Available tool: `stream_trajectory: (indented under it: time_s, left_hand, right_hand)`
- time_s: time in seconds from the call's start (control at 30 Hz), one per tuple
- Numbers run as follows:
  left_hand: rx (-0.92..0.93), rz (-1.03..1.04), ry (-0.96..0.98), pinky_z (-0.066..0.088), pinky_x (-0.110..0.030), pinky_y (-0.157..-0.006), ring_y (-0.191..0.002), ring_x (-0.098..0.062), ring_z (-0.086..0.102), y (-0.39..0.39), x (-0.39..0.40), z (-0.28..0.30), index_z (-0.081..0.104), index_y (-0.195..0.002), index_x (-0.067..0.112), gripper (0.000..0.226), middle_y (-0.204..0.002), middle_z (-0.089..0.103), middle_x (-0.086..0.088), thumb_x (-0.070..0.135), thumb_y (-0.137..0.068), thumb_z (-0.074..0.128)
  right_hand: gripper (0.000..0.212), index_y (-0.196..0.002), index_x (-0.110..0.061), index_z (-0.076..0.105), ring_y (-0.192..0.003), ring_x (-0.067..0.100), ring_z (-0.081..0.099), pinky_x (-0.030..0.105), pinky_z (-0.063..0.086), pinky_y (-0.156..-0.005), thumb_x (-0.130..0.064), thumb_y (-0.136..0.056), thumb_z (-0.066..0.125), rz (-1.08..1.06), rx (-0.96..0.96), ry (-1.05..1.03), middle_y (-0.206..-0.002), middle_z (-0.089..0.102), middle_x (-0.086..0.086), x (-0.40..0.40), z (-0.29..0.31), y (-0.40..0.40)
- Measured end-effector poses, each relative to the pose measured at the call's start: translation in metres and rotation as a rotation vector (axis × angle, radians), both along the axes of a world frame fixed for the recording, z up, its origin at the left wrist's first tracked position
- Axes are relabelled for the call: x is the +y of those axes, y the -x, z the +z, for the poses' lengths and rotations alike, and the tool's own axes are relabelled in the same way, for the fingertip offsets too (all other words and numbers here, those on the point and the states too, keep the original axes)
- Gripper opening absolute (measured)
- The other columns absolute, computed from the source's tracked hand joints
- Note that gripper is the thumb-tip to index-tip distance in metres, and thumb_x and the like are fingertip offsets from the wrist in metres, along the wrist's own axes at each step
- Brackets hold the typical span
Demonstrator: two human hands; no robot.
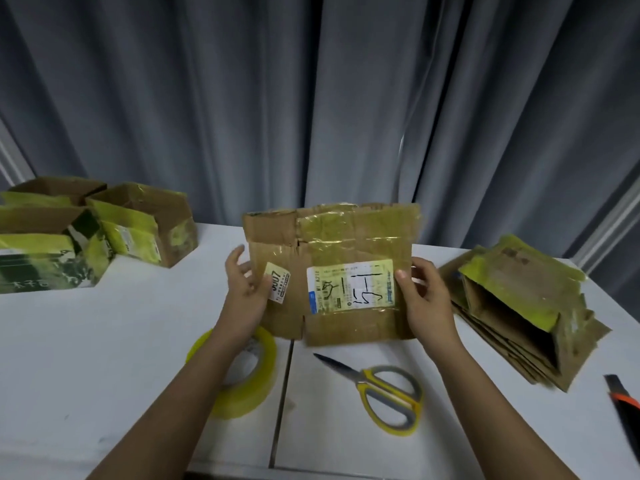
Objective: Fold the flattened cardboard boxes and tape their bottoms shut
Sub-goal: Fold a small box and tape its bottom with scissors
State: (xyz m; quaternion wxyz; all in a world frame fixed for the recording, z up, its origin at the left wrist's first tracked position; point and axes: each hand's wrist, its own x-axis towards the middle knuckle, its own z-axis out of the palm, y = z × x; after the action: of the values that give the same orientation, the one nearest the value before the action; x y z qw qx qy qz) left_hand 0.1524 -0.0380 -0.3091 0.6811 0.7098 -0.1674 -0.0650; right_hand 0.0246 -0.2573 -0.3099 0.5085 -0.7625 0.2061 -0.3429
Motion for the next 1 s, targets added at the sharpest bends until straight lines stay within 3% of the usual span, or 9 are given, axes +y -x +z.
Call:
stream_trajectory:
  time_s: [0.13,0.2,0.27,0.33,0.47,0.57,0.73,0.83,1.0]
  left_hand:
    - [-0.067,-0.006,0.026,0.049,-0.007,-0.072,-0.087,0.016,0.058,-0.002,-0.009,0.004,0.033,-0.126,0.034,0.045,-0.109,0.053,0.018,0.021,-0.091,0.058]
    - [-0.085,-0.01,-0.027,0.053,-0.022,-0.086,-0.099,0.008,0.059,-0.003,-0.013,0.007,0.039,-0.116,0.041,0.051,-0.113,0.057,0.016,0.036,-0.078,0.072]
    - [-0.125,0.024,-0.137,0.049,-0.042,-0.098,-0.119,-0.011,0.054,-0.004,-0.015,0.007,0.034,-0.13,0.031,0.092,-0.127,0.053,0.005,0.06,-0.057,0.081]
    - [-0.162,0.019,-0.169,0.047,-0.047,-0.099,-0.125,-0.019,0.049,-0.004,-0.017,0.003,0.025,-0.138,0.024,0.112,-0.134,0.048,0.0,0.064,-0.051,0.083]
    - [-0.227,-0.122,-0.099,0.051,-0.021,-0.09,-0.112,0.0,0.056,0.007,-0.018,0.015,0.036,-0.132,0.032,0.076,-0.124,0.057,0.012,0.031,-0.07,0.081]
    - [-0.244,-0.26,-0.072,0.044,-0.006,-0.084,-0.112,0.012,0.051,0.012,-0.018,0.017,0.036,-0.131,0.036,0.075,-0.122,0.054,0.024,0.029,-0.069,0.078]
    - [-0.182,-0.378,-0.086,0.046,-0.007,-0.081,-0.111,0.018,0.048,0.015,-0.015,0.02,0.026,-0.128,0.05,0.082,-0.117,0.05,0.038,0.031,-0.067,0.077]
    - [-0.191,-0.402,-0.092,0.049,-0.015,-0.089,-0.117,0.012,0.048,0.016,-0.015,0.021,0.013,-0.138,0.048,0.09,-0.126,0.046,0.037,0.032,-0.074,0.074]
    - [-0.334,-0.379,-0.157,0.039,-0.029,-0.107,-0.135,0.001,0.033,0.016,-0.014,0.025,-0.012,-0.139,0.058,0.093,-0.148,0.023,0.029,0.049,-0.084,0.062]
  right_hand:
    - [0.015,-0.098,-0.029,0.055,-0.095,0.012,0.063,0.026,0.051,-0.081,-0.014,-0.095,0.057,0.044,-0.045,-0.066,-0.099,0.067,-0.001,0.007,0.008,0.0]
    - [0.016,-0.098,-0.027,0.055,-0.094,0.011,0.063,0.03,0.052,-0.083,-0.012,-0.094,0.057,0.058,-0.033,-0.074,-0.099,0.067,0.0,0.012,0.004,0.003]
    - [0.017,-0.1,-0.025,0.056,-0.092,0.003,0.063,0.025,0.052,-0.081,-0.008,-0.094,0.057,0.073,-0.047,-0.071,-0.101,0.067,-0.004,0.019,-0.001,0.006]
    - [0.022,-0.105,-0.025,0.057,-0.097,-0.001,0.063,0.019,0.05,-0.083,-0.005,-0.095,0.055,0.096,-0.065,-0.065,-0.106,0.068,-0.006,0.024,-0.004,0.008]
    - [0.042,-0.137,-0.02,0.047,-0.122,0.002,0.054,0.025,0.045,-0.101,-0.008,-0.097,0.052,0.153,-0.068,-0.081,-0.131,0.06,-0.009,0.02,-0.01,0.011]
    - [0.061,-0.151,-0.027,0.026,-0.131,-0.001,0.043,0.023,0.042,-0.104,-0.017,-0.097,0.053,0.225,-0.017,-0.058,-0.145,0.046,-0.014,0.014,-0.007,0.013]
    - [0.061,-0.144,-0.015,0.038,-0.121,0.004,0.053,0.018,0.046,-0.097,-0.026,-0.087,0.057,0.228,-0.076,-0.037,-0.128,0.06,-0.011,0.006,0.011,0.02]
    - [0.059,-0.14,-0.009,0.042,-0.117,0.005,0.056,0.016,0.047,-0.094,-0.029,-0.087,0.056,0.254,-0.067,-0.006,-0.126,0.061,-0.004,0.005,0.012,0.023]
    - [0.036,-0.122,-0.029,0.052,-0.114,0.0,0.057,0.015,0.047,-0.091,-0.033,-0.086,0.053,0.296,-0.031,-0.035,-0.121,0.062,-0.01,0.011,0.013,0.024]
